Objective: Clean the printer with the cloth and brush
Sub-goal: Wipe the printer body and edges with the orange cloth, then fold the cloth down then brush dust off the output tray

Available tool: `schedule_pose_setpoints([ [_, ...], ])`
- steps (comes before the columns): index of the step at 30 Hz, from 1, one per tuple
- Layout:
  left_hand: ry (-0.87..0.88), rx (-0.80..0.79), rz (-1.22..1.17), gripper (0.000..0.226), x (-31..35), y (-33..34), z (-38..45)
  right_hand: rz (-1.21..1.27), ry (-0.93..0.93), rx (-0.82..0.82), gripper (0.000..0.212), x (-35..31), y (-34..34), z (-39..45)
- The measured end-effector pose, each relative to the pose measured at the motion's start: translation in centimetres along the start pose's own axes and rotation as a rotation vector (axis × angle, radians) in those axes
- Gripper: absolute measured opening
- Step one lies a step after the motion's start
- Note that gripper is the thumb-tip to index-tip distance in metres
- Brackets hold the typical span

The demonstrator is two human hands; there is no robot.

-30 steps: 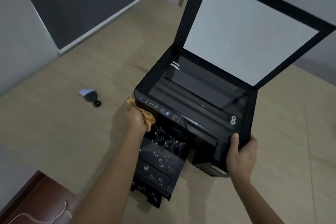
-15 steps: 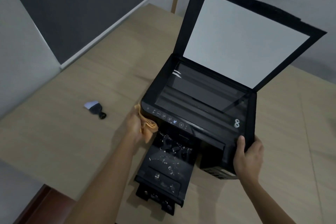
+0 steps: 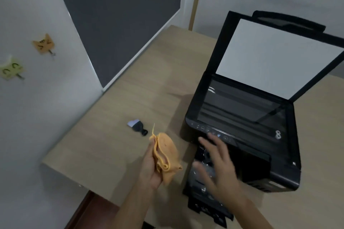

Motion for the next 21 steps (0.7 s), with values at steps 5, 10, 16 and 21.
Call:
schedule_pose_setpoints([
  [5, -0.012, -0.044, 0.057, 0.051, 1.9, -0.9, -1.4, 0.094, -0.201, -0.198, 0.038, -5.1, 5.8, 3.3],
  [10, 0.234, 0.038, 0.459, 0.055, 6.0, -2.7, -4.0, 0.241, -0.146, -0.112, 0.026, -7.0, 5.5, 5.3],
  [16, 0.164, -0.541, 1.512, 0.108, 11.4, -1.1, -6.8, 0.145, -0.148, -0.349, 0.014, -10.0, 4.6, 7.7],
  [21, 0.245, -0.522, 1.881, 0.032, 12.2, 0.3, -6.7, 0.076, -0.138, -0.362, 0.012, -11.2, 2.2, 8.8],
])
Point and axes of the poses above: each hand's wrist, its own z-axis towards the middle knuckle, its own y-axis out of the palm, x = y × z, the point moved 3 cm from there along z, towards the middle knuckle, and after that the axes turned 14 degrees about -x, right-handed, at the moved point
